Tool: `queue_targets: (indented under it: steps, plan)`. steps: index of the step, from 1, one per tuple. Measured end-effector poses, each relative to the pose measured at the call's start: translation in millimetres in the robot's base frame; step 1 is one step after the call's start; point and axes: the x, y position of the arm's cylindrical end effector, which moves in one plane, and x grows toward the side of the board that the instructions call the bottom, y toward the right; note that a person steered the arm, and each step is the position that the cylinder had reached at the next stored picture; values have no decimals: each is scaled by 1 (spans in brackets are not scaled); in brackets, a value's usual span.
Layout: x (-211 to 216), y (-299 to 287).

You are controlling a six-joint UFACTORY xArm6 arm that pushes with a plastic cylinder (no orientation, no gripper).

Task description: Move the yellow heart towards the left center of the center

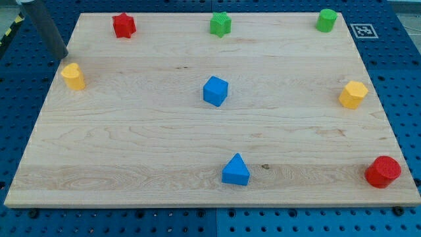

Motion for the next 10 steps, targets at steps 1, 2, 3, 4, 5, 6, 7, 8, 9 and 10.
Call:
queue_targets:
  steps: [1, 2, 3, 4, 5, 6, 7, 8, 9, 10]
  plan:
    - [30, 12]
    - [42, 12]
    - [42, 12]
    - [45, 14]
    - [54, 28]
    - [54, 29]
    - [54, 30]
    - [56, 46]
    - [57, 55]
    - [57, 83]
